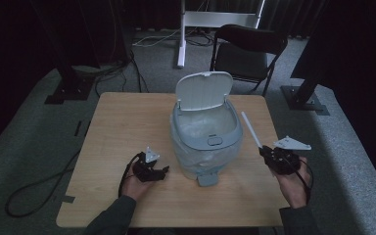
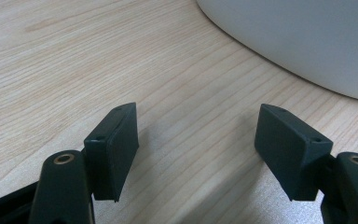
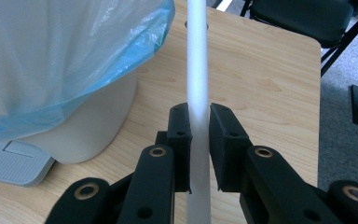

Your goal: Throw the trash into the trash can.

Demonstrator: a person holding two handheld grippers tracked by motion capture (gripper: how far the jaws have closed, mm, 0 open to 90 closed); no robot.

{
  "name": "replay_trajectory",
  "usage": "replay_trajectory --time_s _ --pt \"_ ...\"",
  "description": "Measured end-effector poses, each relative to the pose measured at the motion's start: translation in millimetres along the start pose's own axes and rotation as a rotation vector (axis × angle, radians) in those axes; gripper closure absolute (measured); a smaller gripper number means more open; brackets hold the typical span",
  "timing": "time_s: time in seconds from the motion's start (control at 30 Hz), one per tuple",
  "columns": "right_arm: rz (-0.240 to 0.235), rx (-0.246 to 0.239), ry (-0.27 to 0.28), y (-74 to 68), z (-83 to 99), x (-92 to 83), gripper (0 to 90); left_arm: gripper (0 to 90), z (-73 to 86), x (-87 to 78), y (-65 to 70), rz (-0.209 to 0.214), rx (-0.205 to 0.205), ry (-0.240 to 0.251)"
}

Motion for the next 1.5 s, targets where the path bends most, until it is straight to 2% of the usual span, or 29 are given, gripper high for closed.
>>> replay_trajectory --time_s 0.4,0.87,1.27,1.5 --pt "0.018 -0.013 0.046 0.7 -12.0 -13.2 78.6 30.1 0.0 0.0 0.0 0.000 0.001 0.000" --pt "0.017 -0.058 0.135 -12.0 -36.0 -34.5 78.6 30.1 0.0 0.0 0.0 0.000 0.001 0.000" --pt "-0.028 -0.081 0.192 -22.0 -48.1 -39.0 78.6 30.1 0.0 0.0 0.0 0.000 0.001 0.000" --pt "-0.076 -0.099 0.247 -28.9 -54.9 -43.0 78.6 30.1 0.0 0.0 -0.1 0.000 0.001 -0.001"
Point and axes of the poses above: each handheld gripper's, and its own axes: x roughly forward along the jaws, z roughly out of its underside, y roughly to its right, the point moved 7 cm from there along x, roughly forward along the jaws, and after that the axes turned 15 degrees about -x, right-handed, at the moved point
